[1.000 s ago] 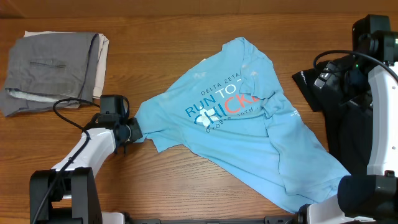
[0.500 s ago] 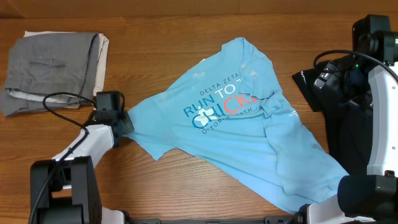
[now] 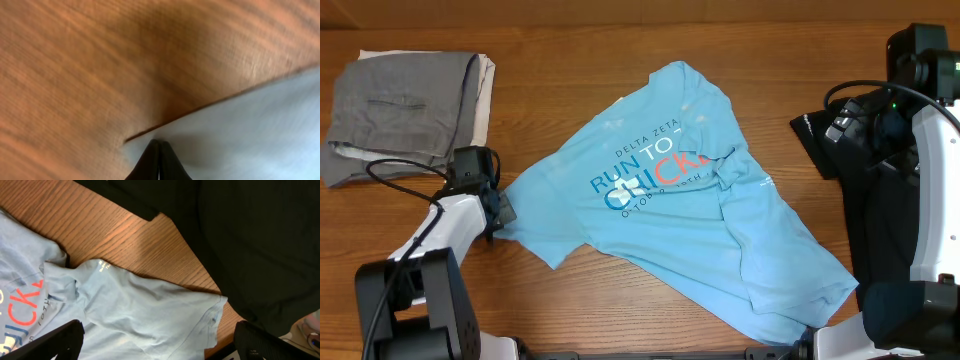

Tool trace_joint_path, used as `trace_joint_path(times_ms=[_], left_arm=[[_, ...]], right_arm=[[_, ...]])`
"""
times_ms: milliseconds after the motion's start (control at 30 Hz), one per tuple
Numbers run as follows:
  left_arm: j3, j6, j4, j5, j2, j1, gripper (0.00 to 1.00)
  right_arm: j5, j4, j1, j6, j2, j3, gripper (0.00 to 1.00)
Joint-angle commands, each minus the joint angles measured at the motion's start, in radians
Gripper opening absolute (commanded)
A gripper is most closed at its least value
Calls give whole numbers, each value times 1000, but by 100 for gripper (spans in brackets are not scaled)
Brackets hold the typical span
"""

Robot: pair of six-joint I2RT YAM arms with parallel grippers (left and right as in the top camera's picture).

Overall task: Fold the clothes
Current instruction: 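Pull the t-shirt collar upward-left with the left gripper to spread it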

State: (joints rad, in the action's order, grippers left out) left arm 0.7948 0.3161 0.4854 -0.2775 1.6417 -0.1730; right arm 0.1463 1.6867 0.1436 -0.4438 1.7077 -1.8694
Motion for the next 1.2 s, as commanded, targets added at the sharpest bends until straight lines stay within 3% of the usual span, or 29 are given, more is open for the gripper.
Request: trace_joint_path(times_ms=[0, 100, 233, 467, 600, 933, 1167], left_arm=[[135, 25, 78, 66, -140, 14, 9], [250, 20, 95, 228, -235, 39, 23], [385, -23, 101, 418, -273, 115, 18], [404, -139, 127, 367, -174, 267, 4], [404, -211, 72, 371, -69, 325, 4], [404, -306, -208, 330, 216, 364, 4], [404, -343, -392, 414, 320, 377, 4]], right_arm=[[10, -2, 2, 3, -7, -2, 100], [10, -2, 2, 3, -7, -2, 100], [10, -2, 2, 3, -7, -2, 100], [10, -2, 2, 3, -7, -2, 100], [10, -2, 2, 3, -7, -2, 100], [10, -2, 2, 3, -7, -2, 100], [10, -2, 2, 3, -7, -2, 100]])
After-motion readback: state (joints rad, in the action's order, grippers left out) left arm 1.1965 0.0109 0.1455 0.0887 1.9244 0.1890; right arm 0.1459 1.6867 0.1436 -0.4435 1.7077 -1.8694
